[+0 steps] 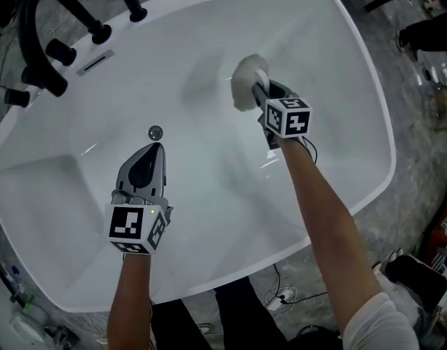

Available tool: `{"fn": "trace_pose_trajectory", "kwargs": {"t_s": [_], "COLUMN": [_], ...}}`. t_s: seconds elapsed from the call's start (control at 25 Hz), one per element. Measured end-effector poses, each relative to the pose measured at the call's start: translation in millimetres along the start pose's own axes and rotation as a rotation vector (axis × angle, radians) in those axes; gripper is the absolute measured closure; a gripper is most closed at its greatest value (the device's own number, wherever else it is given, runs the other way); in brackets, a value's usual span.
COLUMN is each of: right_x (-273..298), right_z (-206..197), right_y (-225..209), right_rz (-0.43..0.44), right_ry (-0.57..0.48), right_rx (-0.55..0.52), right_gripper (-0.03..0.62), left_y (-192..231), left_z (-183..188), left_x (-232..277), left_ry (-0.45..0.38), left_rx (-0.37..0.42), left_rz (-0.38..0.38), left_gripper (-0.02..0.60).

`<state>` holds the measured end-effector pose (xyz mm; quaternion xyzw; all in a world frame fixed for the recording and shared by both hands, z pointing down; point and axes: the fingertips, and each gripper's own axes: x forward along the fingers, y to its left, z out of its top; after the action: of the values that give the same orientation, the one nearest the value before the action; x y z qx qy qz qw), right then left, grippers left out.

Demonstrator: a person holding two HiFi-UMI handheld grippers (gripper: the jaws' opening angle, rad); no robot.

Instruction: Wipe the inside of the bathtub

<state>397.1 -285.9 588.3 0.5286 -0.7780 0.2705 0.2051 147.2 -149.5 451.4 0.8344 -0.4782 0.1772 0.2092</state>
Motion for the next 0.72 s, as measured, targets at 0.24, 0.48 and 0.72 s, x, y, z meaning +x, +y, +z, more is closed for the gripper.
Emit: {"fn": "trace_pose_trajectory", "kwargs": {"t_s": [0.24, 0.48, 0.72], "right_x": [-61.3, -151.8, -257.5], "right_z": [8.3, 20.6, 39.1], "right_y": [73.3, 154.5, 229.0], "right_rz": [0.094, 0.159, 0.181], "right_ry": [-0.008, -0.046, -0.103], "right_rx": [0.013, 0.059, 0.084], "right_gripper": [0.496, 0.496, 0.496], "left_y": [-14.0, -39.1, -46.1], "left_z": [11.7, 40.7, 69.5], "left_x": [-58.6, -137.7, -226.7], "left_ry": [0.026, 0.014, -0.024], "left_rx": [-0.057, -0.103, -0.144], "left_rz": [-0.015, -0.05, -0.073], "left_gripper": [0.569, 0.569, 0.569]}}
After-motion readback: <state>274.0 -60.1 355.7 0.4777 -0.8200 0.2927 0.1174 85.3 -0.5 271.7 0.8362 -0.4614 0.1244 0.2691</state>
